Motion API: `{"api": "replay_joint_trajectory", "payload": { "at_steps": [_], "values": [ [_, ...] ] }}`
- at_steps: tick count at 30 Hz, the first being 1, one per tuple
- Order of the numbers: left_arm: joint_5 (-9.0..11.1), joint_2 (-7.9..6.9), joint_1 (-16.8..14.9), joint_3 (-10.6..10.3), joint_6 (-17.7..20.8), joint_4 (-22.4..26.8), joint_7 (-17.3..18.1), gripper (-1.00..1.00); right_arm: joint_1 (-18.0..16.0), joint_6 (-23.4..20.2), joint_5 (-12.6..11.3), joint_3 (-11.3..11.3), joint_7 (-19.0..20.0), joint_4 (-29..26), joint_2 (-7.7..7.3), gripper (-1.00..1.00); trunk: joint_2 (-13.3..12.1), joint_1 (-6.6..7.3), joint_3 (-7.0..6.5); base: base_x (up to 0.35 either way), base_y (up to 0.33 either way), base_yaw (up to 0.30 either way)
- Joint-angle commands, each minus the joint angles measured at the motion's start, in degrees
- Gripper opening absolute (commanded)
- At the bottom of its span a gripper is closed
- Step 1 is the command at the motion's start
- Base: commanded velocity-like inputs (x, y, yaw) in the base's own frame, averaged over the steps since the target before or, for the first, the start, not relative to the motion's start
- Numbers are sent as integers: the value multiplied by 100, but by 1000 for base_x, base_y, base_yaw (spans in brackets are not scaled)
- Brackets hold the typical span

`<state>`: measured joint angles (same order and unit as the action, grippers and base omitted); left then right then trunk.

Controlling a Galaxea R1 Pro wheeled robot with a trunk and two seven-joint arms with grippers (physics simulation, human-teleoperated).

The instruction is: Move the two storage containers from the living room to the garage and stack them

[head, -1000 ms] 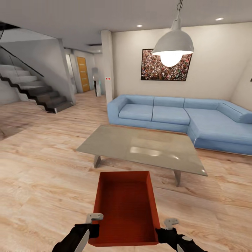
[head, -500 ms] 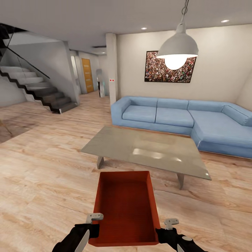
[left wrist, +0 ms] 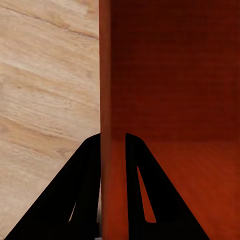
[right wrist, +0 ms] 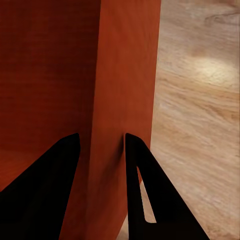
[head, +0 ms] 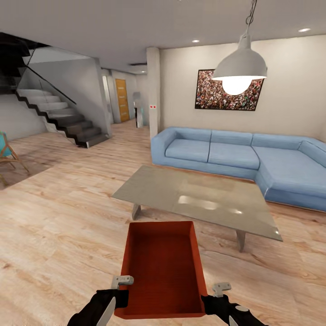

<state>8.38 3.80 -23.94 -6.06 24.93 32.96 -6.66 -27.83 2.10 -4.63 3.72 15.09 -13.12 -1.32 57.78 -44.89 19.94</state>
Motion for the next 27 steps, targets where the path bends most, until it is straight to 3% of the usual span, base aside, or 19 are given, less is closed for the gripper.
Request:
{"api": "replay_joint_trajectory", "payload": {
  "at_steps": [1, 18, 27],
  "values": [
    [-56, -28, -5, -18, 38, 8, -81, -100, -3, 18, -48, 68, 3, 2, -17, -100, -37, 22, -20, 0, 0, 172],
    [-56, -28, -5, -18, 38, 8, -81, -100, -3, 18, -49, 68, 3, 2, -17, -100, -719, 396, -452, 0, 0, 161],
    [-56, -28, -5, -18, 38, 8, -81, -100, -3, 18, -47, 68, 3, 2, -17, -100, -1080, 593, -630, 0, 0, 28]
  ]
}}
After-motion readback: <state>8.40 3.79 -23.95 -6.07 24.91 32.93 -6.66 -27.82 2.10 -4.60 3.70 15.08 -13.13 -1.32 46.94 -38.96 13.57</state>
